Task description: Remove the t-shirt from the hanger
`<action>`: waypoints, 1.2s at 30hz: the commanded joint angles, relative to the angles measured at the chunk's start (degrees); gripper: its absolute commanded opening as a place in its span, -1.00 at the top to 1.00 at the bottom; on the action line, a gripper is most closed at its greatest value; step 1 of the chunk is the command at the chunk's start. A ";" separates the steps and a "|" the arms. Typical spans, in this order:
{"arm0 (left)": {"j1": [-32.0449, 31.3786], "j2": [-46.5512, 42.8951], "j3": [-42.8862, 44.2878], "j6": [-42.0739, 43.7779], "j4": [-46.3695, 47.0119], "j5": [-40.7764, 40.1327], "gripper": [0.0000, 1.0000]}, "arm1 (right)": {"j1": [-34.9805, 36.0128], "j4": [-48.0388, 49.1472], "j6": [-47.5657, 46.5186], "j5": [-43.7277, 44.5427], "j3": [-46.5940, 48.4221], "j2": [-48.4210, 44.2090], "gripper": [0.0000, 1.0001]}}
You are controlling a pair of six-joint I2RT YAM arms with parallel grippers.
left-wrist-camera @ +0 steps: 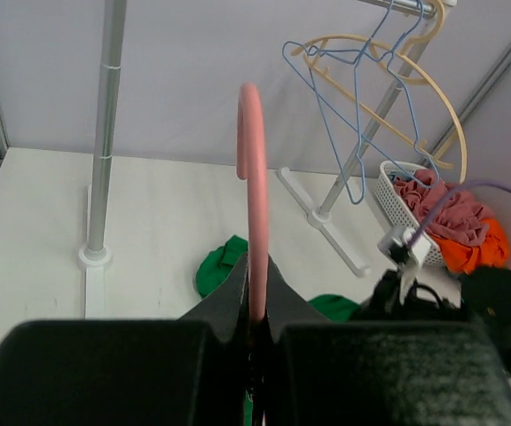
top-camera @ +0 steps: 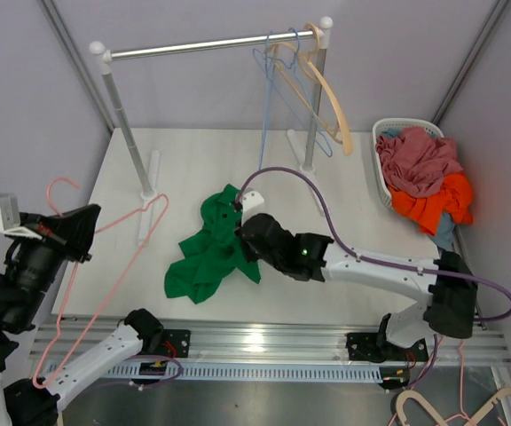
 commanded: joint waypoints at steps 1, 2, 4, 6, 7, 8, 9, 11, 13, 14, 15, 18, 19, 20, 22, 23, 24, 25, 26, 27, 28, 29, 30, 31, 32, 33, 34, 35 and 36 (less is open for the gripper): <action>-0.25 -2.94 -4.32 -0.18 -0.67 -1.56 0.99 | -5.18 -3.81 0.54 -4.92 7.52 7.32 0.98; -0.25 -3.47 -5.03 -0.44 -1.02 -1.65 0.99 | -5.81 -4.62 0.53 -6.41 9.37 12.22 0.97; -0.25 -4.35 -6.97 -0.35 -0.94 -1.21 0.99 | -7.48 -5.50 0.45 -8.79 14.54 16.82 0.98; -0.25 -4.79 -7.67 -0.44 -0.85 -1.04 0.99 | -8.36 -5.41 0.45 -12.13 17.98 22.69 0.95; -0.25 -4.97 -7.76 -0.36 -0.76 -1.04 0.99 | -8.80 -6.37 0.88 -12.75 19.91 24.65 0.92; -0.17 -5.41 -8.03 -0.27 -0.67 -1.04 0.99 | -9.85 -6.82 1.06 -13.80 23.94 26.32 0.84; -0.25 -5.50 -8.12 -0.18 -0.59 -0.95 0.99 | -10.56 -7.43 1.41 -14.42 25.89 27.90 0.70; -0.25 -5.85 -8.03 -0.09 -0.93 -1.04 0.99 | -12.40 -8.05 2.38 -15.91 30.28 31.69 -0.05; -0.17 -6.11 -7.94 0.26 -0.85 -1.21 0.99 | -13.55 -8.05 3.43 -18.73 32.32 34.49 -0.70; -0.25 -6.29 -8.03 0.35 -1.02 -1.47 0.99 | -13.99 -8.14 4.74 -19.86 33.89 35.29 -0.85; -0.25 -6.38 -8.03 0.61 -1.11 -1.56 0.99 | -14.60 -8.05 5.71 -23.36 34.52 36.69 -0.99; -0.25 -6.55 -8.20 0.88 -1.03 -1.83 0.99 | -14.17 -9.79 6.59 -25.94 36.62 39.25 -0.99; -0.25 -6.55 -8.38 0.96 -1.03 -1.92 0.99 | -13.73 -11.37 6.51 -25.85 37.76 40.56 -0.99; -0.25 -6.64 -8.38 1.05 -0.85 -1.83 0.99 | -13.38 -12.96 6.34 -25.07 38.91 41.97 -0.98; -0.25 -6.64 -8.90 1.14 -0.59 -1.65 0.99 | -11.63 -15.94 5.64 -23.93 40.59 45.48 -0.99; -0.17 -6.55 -8.99 1.05 -0.24 -1.48 0.99 | -11.10 -16.57 5.55 -22.96 40.68 46.19 -0.99; -0.25 -6.47 -9.34 1.14 -0.15 -1.30 0.99 | -10.57 -17.79 5.46 -22.87 40.50 47.42 -0.99; -0.25 -6.38 -9.52 1.14 0.29 -1.21 0.99 | -9.52 -18.33 5.28 -22.86 39.98 47.78 -0.99; -0.17 -6.38 -9.61 1.23 0.47 -1.21 0.99 | -8.99 -18.86 5.19 -22.69 39.54 48.13 -0.99; -0.25 -6.12 -9.52 1.23 0.64 -1.13 0.99 | -8.29 -19.47 5.11 -22.60 39.19 48.22 -0.99; -0.17 -5.51 -9.17 1.31 0.91 -0.95 0.99 | -7.15 -20.52 4.76 -21.99 37.79 48.05 -0.99; -0.25 -5.15 -8.74 1.32 1.00 -0.69 0.99 | -6.61 -21.14 4.67 -21.55 37.08 47.78 -0.96; -0.25 -4.71 -8.56 1.40 1.08 -0.51 0.99 | -6.17 -21.84 4.58 -21.02 36.29 47.35 -0.85; -0.17 -4.19 -8.03 1.40 1.26 -0.16 0.99 | -5.74 -23.33 4.66 -20.58 35.24 45.60 -0.41; -0.17 -3.14 -7.16 1.40 1.52 0.10 0.99 | -4.95 -23.95 4.75 -20.14 32.09 44.10 -0.02; -0.25 -2.60 -6.89 1.49 1.70 0.37 0.99 | -4.50 -24.74 4.84 -19.44 29.89 42.09 0.58; -0.17 -2.16 -6.62 1.49 2.13 1.24 0.99 | -4.07 -25.10 5.10 -18.57 27.43 37.02 1.00; -0.25 -1.29 -6.19 1.32 2.14 1.86 0.99 | -3.10 -25.45 5.45 -17.77 21.84 34.01 1.00; -0.17 -1.02 -5.92 1.05 2.14 2.47 0.99 | -2.92 -26.76 5.54 -17.07 19.00 31.02 1.00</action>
